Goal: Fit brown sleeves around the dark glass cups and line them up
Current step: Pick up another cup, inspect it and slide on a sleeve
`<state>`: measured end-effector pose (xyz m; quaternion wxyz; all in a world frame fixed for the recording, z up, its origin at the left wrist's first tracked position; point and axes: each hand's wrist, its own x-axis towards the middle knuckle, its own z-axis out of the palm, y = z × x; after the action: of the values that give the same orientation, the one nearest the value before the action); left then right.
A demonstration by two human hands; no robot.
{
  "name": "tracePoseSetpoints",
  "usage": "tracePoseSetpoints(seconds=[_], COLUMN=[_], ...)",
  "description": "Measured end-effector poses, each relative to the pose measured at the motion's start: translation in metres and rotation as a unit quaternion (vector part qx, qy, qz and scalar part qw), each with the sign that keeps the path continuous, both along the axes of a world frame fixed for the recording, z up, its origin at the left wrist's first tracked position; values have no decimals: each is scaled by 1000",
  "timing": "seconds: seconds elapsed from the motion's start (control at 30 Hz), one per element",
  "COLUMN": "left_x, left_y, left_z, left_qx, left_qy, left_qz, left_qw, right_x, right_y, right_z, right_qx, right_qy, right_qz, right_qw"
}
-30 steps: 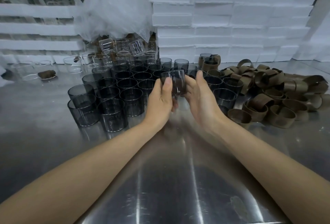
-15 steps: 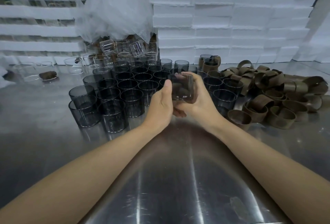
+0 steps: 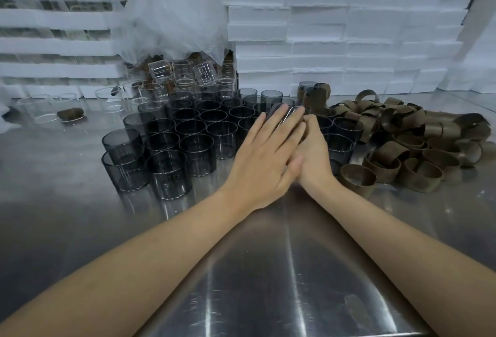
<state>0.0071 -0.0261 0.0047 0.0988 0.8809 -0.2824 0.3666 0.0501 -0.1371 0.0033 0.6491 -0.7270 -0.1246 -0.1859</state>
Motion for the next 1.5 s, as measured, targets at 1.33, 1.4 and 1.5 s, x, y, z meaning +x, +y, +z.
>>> tracePoseSetpoints(seconds=[1.33,1.4,1.5], left_x=[7,7,5], left_y=[11,10,6], left_z=[-2,-3,-4], left_qx=[-506,-485,-472], left_qy=[362,329,260], left_qz=[-181,-176,-182], left_qw=[762,791,823], right_x=[-1,-2,-5], right_y=[-11,-11,-9], right_z=[7,9,14], right_qx=[-234,-223,-229], right_qy=[-20,-10,-1], right_qz=[113,114,117], right_qw=[965,968,966])
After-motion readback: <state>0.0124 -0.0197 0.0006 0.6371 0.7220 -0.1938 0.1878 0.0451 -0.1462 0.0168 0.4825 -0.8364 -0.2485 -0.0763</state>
